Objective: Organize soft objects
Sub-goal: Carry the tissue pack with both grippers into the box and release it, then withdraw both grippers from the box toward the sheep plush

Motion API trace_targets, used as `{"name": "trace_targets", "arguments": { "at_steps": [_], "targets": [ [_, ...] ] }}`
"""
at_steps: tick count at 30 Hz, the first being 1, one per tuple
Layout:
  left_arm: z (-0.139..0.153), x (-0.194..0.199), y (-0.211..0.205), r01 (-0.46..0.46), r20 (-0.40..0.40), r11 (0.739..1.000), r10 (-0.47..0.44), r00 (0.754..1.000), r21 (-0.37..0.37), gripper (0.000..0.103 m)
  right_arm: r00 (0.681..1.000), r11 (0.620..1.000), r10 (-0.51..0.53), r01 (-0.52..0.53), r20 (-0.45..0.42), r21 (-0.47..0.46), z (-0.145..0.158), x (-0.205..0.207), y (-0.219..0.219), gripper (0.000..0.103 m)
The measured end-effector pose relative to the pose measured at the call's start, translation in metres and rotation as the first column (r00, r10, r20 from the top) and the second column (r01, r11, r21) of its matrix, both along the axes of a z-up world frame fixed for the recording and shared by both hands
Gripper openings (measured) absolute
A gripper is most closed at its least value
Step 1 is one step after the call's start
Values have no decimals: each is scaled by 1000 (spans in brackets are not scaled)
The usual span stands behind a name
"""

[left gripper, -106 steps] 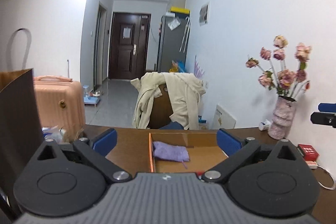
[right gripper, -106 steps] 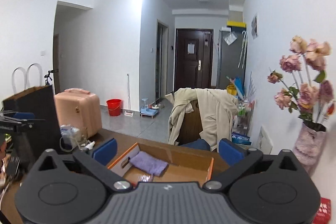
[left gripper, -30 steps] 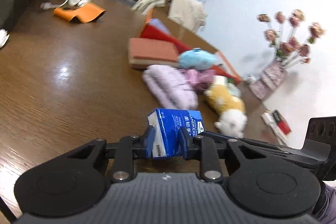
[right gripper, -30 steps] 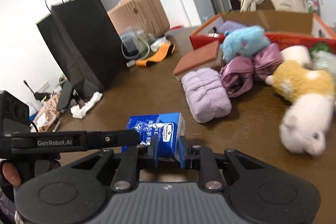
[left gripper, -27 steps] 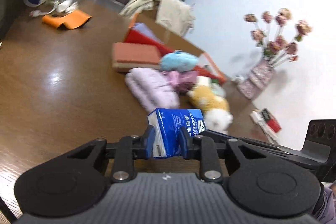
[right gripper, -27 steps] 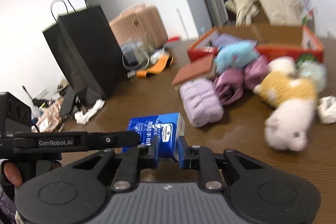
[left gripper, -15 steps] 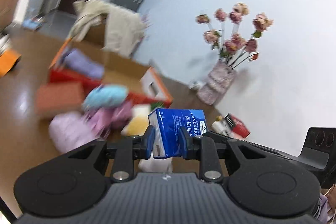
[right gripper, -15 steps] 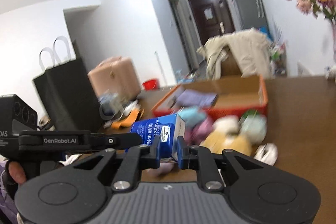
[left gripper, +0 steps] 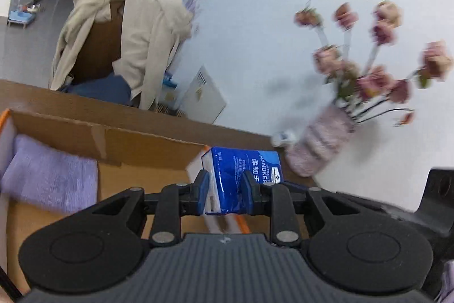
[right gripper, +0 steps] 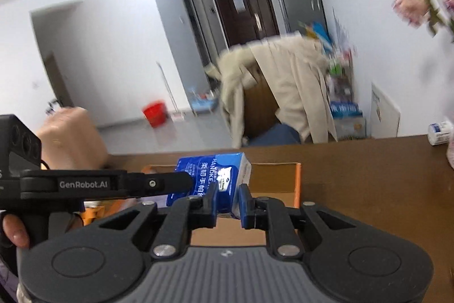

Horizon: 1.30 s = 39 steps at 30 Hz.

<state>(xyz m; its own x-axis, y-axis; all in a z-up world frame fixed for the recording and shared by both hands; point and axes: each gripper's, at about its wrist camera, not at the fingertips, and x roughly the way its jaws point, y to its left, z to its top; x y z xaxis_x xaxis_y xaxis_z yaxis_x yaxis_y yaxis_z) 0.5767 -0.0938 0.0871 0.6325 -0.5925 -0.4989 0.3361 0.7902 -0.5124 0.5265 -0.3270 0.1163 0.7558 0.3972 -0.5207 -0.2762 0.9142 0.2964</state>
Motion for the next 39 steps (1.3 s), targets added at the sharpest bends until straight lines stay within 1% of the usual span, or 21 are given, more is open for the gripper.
{"name": "trace_targets", "arguments": {
  "at_steps": [1, 3, 5, 8, 10, 13, 15, 16, 19, 21, 23, 25, 26, 27, 29, 31, 33, 35, 36, 38, 39],
  "targets": [
    [-11, 20, -2, -11, -31, 1000, 11, 999, 3, 25, 1000, 1000, -4, 4, -26, -9, -7, 21, 0, 15],
    [-34, 56, -4, -20, -104, 1000, 22, 994, 23, 25, 994, 1000, -26, 25, -110, -16, -29, 67, 2, 15],
    [-57, 83, -8, -31, -161, 999, 37, 986, 39, 25, 985, 998, -43, 36, -165, -43, -50, 97, 8, 15],
    [-80, 104, -14, -22, -213, 998, 34, 976, 58, 26, 981, 985, -72, 41, -182, -168, -72, 121, 25, 15],
    [-89, 113, -17, -20, -249, 996, 40, 968, 82, 28, 976, 975, -76, 30, -203, -219, -82, 130, 33, 15],
    [-93, 111, -14, -27, -246, 996, 47, 968, 82, 29, 974, 963, -85, 26, -212, -267, -89, 136, 40, 16],
    [-89, 110, -14, -31, -251, 994, 55, 966, 101, 34, 978, 953, -95, 36, -186, -300, -86, 133, 43, 19],
    [-83, 106, -15, -29, -241, 993, 57, 969, 116, 39, 979, 951, -99, 40, -178, -308, -84, 132, 42, 19],
    [-60, 91, -15, -8, -199, 990, 36, 979, 142, 45, 982, 961, -91, 42, -167, -273, -67, 125, 35, 23],
    [-37, 74, -11, -10, -154, 986, 35, 987, 165, 47, 984, 967, -77, 35, -158, -252, -51, 117, 30, 26],
    [-10, 51, -4, -41, -92, 981, 59, 994, 192, 49, 989, 968, -68, 33, -134, -250, -34, 99, 26, 30],
    [15, 23, 4, -62, -39, 975, 72, 997, 215, 53, 993, 969, -62, 34, -104, -246, -11, 76, 21, 40],
    [26, 8, 9, -72, -16, 972, 78, 997, 224, 59, 995, 968, -58, 35, -85, -248, -1, 63, 19, 48],
    [36, -10, 13, -80, 14, 969, 79, 997, 235, 62, 997, 967, -57, 40, -60, -251, 10, 49, 17, 55],
    [55, -49, 20, -95, 85, 960, 75, 994, 263, 69, 998, 963, -55, 51, -9, -265, 31, 19, 14, 59],
    [73, -91, 30, -121, 152, 953, 82, 985, 276, 75, 998, 961, -43, 52, 37, -271, 50, -15, 12, 67],
    [89, -132, 38, -167, 206, 945, 111, 972, 281, 82, 997, 963, -21, 40, 74, -266, 64, -49, 9, 78],
    [100, -171, 46, -209, 245, 941, 144, 959, 267, 95, 992, 962, 0, 34, 126, -269, 76, -86, 8, 84],
    [104, -191, 49, -229, 267, 938, 158, 951, 261, 97, 988, 964, 13, 29, 155, -265, 80, -107, 7, 88],
    [109, -233, 57, -274, 321, 927, 185, 929, 257, 103, 981, 966, 35, 16, 193, -258, 85, -142, 6, 91],
    [109, -253, 60, -297, 346, 920, 200, 916, 254, 103, 978, 967, 42, 12, 205, -256, 86, -160, 5, 93]
  ]
}}
